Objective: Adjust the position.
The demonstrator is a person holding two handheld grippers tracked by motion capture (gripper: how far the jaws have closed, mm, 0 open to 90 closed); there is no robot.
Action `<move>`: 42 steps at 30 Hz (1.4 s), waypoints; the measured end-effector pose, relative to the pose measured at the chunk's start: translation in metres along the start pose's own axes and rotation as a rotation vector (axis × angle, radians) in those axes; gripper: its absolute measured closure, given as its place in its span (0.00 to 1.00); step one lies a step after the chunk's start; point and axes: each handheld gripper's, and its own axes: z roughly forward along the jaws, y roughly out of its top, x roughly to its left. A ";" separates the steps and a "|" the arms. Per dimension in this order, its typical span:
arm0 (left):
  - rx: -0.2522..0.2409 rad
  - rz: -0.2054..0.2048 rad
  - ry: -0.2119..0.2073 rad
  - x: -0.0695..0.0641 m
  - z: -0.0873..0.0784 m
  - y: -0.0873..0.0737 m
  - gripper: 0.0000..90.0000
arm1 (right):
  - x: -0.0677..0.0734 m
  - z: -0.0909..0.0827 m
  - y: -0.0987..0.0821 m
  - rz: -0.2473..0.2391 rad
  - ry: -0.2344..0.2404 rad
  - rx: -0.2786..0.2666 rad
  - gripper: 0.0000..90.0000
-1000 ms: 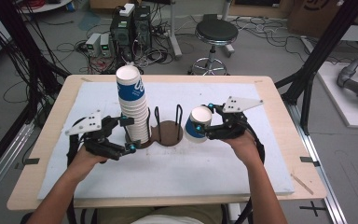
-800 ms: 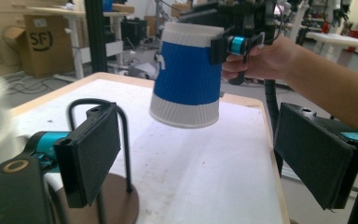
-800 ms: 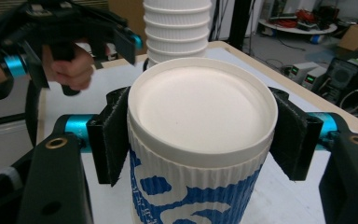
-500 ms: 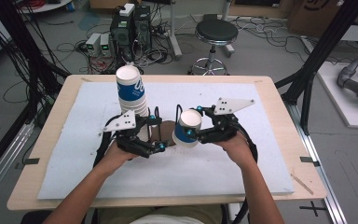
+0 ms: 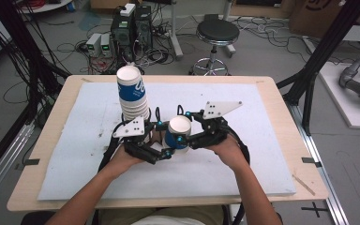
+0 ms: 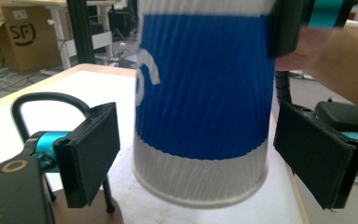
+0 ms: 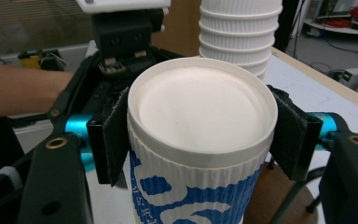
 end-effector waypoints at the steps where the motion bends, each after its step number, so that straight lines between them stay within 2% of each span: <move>1: 0.011 -0.003 -0.007 0.000 0.002 -0.001 0.16 | 0.001 0.001 0.000 0.003 0.005 -0.004 0.34; 8: 0.029 0.007 -0.025 -0.001 0.005 -0.003 0.17 | 0.001 0.010 -0.005 0.023 0.036 -0.007 0.34; 9: 0.036 0.019 -0.037 -0.001 0.004 -0.003 0.22 | 0.000 0.013 -0.007 0.029 0.045 -0.003 0.34; 10: 0.040 0.025 -0.035 -0.001 0.004 -0.003 0.22 | 0.000 0.013 -0.007 0.029 0.045 -0.003 0.34; 15: 0.057 0.042 -0.043 0.001 -0.001 -0.002 0.29 | 0.001 0.014 -0.007 0.013 0.055 -0.002 0.34; 18: 0.091 0.056 -0.052 0.001 -0.004 -0.001 0.30 | 0.001 0.014 -0.008 0.000 0.066 0.005 0.33; 19: 0.104 0.048 -0.055 0.002 -0.005 0.000 0.30 | 0.002 0.015 -0.010 -0.017 0.077 0.022 0.19; 21: 0.141 0.042 -0.067 0.003 -0.008 0.000 0.30 | 0.002 0.015 -0.010 -0.018 0.075 0.031 0.17; 22: 0.168 0.043 -0.069 0.003 -0.009 0.001 0.30 | 0.001 0.014 -0.011 -0.039 0.079 0.057 0.17; 25: 0.253 0.080 -0.070 0.003 -0.011 0.006 0.30 | -0.001 0.015 -0.012 -0.048 0.073 0.072 0.17; 27: 0.260 0.075 -0.084 0.003 -0.012 0.009 0.30 | -0.001 0.016 -0.011 -0.051 0.078 0.083 0.17; 29: 0.291 0.086 -0.077 0.003 -0.012 0.010 0.30 | 0.000 0.019 -0.006 -0.082 0.081 0.139 0.17; 30: 0.300 0.085 -0.075 0.004 -0.012 0.009 0.30 | 0.000 0.019 -0.006 -0.082 0.081 0.139 0.17; 31: 0.305 0.083 -0.074 0.005 -0.012 0.009 0.30 | 0.003 0.020 -0.001 -0.110 0.082 0.173 0.17; 33: 0.310 0.083 -0.080 0.005 -0.010 0.008 0.30 | 0.003 0.021 0.001 -0.115 0.087 0.189 0.17; 34: 0.315 0.084 -0.083 0.004 -0.010 0.008 0.30 | 0.004 0.022 0.003 -0.138 0.096 0.219 0.22; 35: 0.321 0.087 -0.083 0.004 -0.009 0.008 0.30 | 0.004 0.022 0.003 -0.138 0.096 0.219 0.22; 36: 0.325 0.088 -0.086 0.003 -0.009 0.007 0.30 | 0.003 0.023 0.003 -0.157 0.102 0.236 0.27; 37: 0.334 0.095 -0.087 0.003 -0.009 0.007 0.30 | 0.003 0.023 0.003 -0.170 0.100 0.249 0.28; 42: 0.338 0.110 -0.090 0.001 -0.008 0.007 0.30 | 0.003 0.024 0.002 -0.172 0.112 0.273 0.33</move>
